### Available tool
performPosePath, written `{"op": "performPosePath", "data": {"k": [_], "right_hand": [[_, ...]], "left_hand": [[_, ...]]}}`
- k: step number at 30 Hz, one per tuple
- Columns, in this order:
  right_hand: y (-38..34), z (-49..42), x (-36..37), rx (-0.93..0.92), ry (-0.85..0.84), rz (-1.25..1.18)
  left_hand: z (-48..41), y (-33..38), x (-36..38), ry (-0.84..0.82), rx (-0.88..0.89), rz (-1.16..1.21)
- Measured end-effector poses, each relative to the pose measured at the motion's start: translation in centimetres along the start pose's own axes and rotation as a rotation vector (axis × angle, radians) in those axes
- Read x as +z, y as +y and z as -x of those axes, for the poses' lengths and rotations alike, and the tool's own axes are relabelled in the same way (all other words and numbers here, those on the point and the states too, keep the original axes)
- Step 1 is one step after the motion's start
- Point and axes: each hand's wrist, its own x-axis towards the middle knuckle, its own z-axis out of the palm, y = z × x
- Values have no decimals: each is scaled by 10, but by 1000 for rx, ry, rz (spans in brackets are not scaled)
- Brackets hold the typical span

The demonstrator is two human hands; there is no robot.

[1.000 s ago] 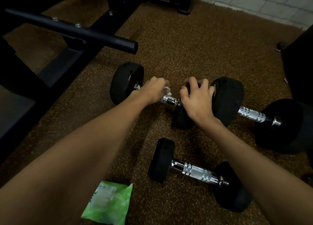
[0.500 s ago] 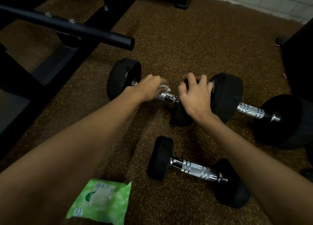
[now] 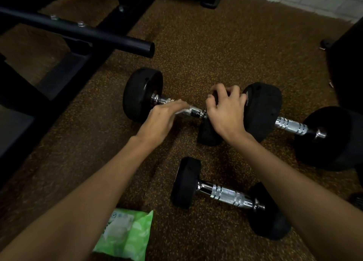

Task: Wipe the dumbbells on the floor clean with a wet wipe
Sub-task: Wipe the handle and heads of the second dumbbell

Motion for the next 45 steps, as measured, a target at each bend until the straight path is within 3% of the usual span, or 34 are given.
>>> {"op": "performPosePath", "data": {"k": [3, 5, 8, 12, 17, 23, 29, 37, 45], "right_hand": [[0, -1, 1, 12, -5, -13], [1, -1, 1, 14, -7, -13], [2, -1, 3, 20, -14, -30], [1, 0, 1, 18, -18, -17], [-3, 3, -3, 21, -2, -25], [-3, 1, -1, 14, 6, -15], [-4, 2, -2, 21, 13, -7], [-6, 3, -4, 28, 3, -4], [-4, 4, -2, -12, 21, 30]], "left_hand": [[16, 0, 0, 64, 2, 49], [22, 6, 2, 132, -103, 111], [21, 20, 12, 321, -494, 274], [4, 29, 27, 517, -1050, 673], [-20, 20, 43, 495, -1360, 1050], [-31, 29, 37, 417, -1258, 1495], [-11, 24, 29, 239, -1193, 1524], [-33, 20, 34, 389, -1306, 1450], [-26, 31, 19, 338, -1256, 1327]]}}
